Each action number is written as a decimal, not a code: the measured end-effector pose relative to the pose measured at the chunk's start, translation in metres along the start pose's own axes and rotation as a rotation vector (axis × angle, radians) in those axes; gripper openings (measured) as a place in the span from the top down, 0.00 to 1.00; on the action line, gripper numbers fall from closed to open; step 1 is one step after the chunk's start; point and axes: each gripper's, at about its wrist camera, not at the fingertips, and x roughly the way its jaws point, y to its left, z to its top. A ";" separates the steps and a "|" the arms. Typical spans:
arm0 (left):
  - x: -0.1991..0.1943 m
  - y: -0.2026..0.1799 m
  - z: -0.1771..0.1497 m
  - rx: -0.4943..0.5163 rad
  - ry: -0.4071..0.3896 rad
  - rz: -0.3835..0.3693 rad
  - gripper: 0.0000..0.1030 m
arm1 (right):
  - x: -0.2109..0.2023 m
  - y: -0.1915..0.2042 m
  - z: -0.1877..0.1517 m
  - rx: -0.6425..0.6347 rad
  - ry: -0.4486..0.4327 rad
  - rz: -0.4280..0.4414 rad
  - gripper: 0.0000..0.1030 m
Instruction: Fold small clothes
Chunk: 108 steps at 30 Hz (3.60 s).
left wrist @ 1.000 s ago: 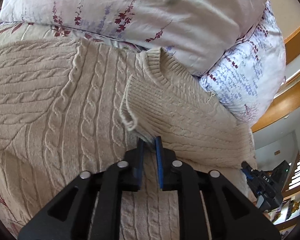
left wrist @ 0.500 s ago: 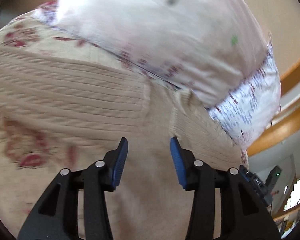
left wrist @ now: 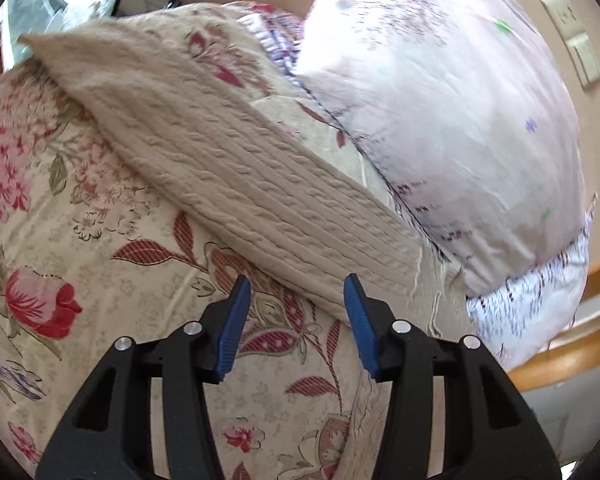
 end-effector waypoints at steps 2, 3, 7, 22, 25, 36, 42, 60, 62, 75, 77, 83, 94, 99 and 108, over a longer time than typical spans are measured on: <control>0.006 0.007 0.003 -0.047 -0.003 0.008 0.54 | 0.000 0.000 0.000 0.003 -0.004 0.007 0.16; 0.008 0.010 0.003 -0.067 -0.007 0.014 0.55 | -0.001 -0.001 -0.001 0.007 -0.006 0.013 0.16; 0.007 0.022 0.009 -0.142 -0.056 -0.005 0.59 | -0.001 -0.003 0.000 0.016 -0.012 0.031 0.15; 0.007 0.031 0.025 -0.267 -0.177 -0.096 0.94 | -0.005 -0.011 -0.001 0.070 -0.037 0.100 0.13; -0.006 0.000 0.024 -0.188 -0.217 -0.144 0.94 | -0.005 -0.013 -0.001 0.082 -0.041 0.117 0.13; 0.028 -0.160 -0.056 0.206 -0.060 -0.450 0.94 | -0.006 -0.016 -0.003 0.103 -0.050 0.147 0.12; 0.111 -0.165 -0.113 0.177 0.223 -0.348 0.93 | -0.007 -0.016 -0.004 0.110 -0.053 0.152 0.12; 0.069 -0.066 -0.030 -0.232 -0.013 -0.282 0.82 | -0.010 -0.016 -0.004 0.126 -0.061 0.159 0.12; 0.070 -0.066 -0.027 -0.231 -0.027 -0.266 0.88 | -0.009 -0.016 -0.004 0.127 -0.061 0.161 0.13; 0.082 -0.278 -0.112 0.567 0.071 -0.413 0.89 | -0.011 -0.023 -0.006 0.170 -0.083 0.205 0.13; 0.097 -0.308 -0.148 0.749 0.147 -0.385 0.78 | -0.011 -0.026 -0.006 0.182 -0.087 0.216 0.13; 0.103 -0.322 -0.201 0.990 0.212 -0.343 0.37 | -0.012 -0.031 -0.005 0.208 -0.094 0.246 0.13; 0.051 -0.249 -0.125 0.943 0.038 -0.065 0.24 | -0.034 0.042 0.017 -0.110 -0.016 0.148 0.28; 0.059 -0.204 -0.106 0.897 0.050 0.118 0.26 | -0.022 0.131 0.022 -0.480 -0.026 0.046 0.28; 0.062 -0.166 -0.095 0.889 0.068 0.255 0.26 | 0.053 0.208 -0.006 -0.843 -0.018 -0.170 0.79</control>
